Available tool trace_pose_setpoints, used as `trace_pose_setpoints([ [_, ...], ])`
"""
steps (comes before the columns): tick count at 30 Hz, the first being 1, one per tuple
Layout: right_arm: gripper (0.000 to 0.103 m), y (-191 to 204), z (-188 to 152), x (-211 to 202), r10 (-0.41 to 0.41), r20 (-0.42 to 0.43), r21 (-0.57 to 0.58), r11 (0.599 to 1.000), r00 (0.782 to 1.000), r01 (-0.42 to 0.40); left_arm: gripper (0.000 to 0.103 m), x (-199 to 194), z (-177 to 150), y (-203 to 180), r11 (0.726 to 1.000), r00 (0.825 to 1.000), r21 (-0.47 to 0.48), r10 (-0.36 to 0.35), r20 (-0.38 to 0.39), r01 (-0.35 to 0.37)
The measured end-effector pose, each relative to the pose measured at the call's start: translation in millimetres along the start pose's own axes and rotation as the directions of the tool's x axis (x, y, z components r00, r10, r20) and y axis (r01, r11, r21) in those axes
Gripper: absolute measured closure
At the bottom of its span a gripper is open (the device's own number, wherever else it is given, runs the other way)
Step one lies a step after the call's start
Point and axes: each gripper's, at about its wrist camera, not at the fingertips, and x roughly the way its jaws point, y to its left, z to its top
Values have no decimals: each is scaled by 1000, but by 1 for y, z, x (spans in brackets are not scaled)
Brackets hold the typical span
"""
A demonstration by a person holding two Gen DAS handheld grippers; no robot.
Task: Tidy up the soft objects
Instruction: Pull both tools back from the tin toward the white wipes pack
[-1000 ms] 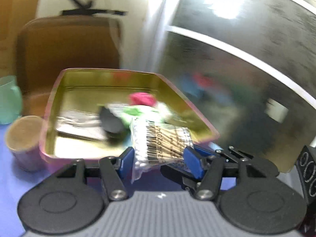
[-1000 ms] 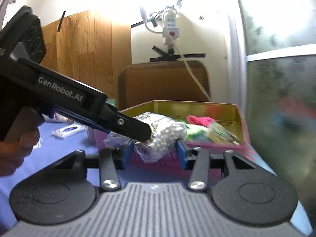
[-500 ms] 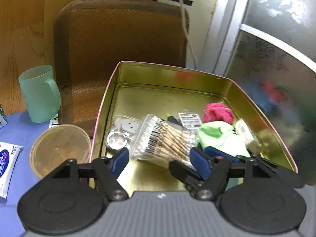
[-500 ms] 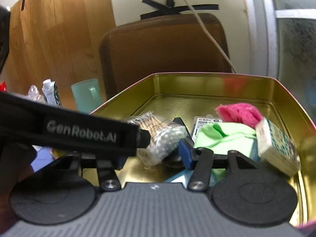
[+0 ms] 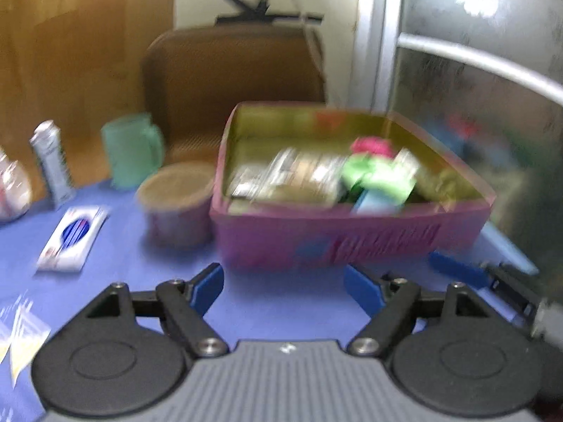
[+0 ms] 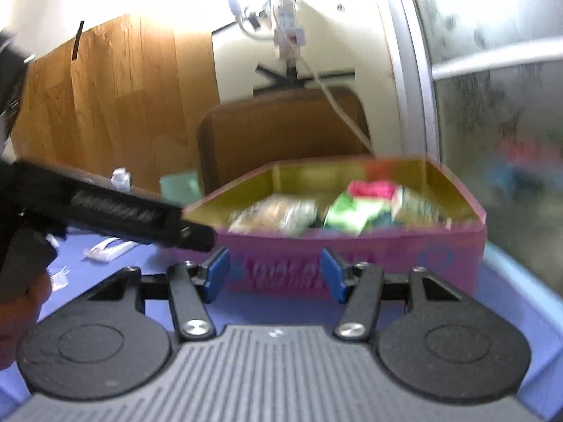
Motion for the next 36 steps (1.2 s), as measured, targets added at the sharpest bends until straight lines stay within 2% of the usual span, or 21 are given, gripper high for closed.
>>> trace_pose_setpoints([
  [3,41,10,-7,15,3,-106,-10,1000,994,-4,23,2,-19,22,998,997,-50,45,-63,-48],
  [6,40,25,-13,28,42,-199,-14,999,979,-46,23,-3,-32,45,992,991,-67,104,-86,-110],
  [8,39,40,-15,28,37,-204,-59,997,978,-50,23,-7,-39,61,985,984,-69,153,-88,-160],
  [13,39,75,-12,44,87,-248,-106,988,965,-116,20,-18,-48,101,964,968,-103,236,-81,-244],
  [20,35,131,-15,63,140,-280,-204,958,950,-201,12,-31,-54,150,939,951,-150,302,-69,-309],
  [24,33,158,-16,75,167,-296,-233,942,940,-241,11,-32,-59,173,914,925,-142,377,-57,-381],
  [29,33,183,-15,88,182,-305,-273,924,935,-268,9,-34,-63,197,890,902,-152,429,-44,-430],
  [34,32,193,-11,104,200,-320,-248,926,926,-286,9,-31,-61,214,871,883,-149,467,-40,-468],
  [36,30,195,-9,110,201,-321,-236,929,925,-284,9,-30,-60,220,869,884,-163,466,-45,-467],
])
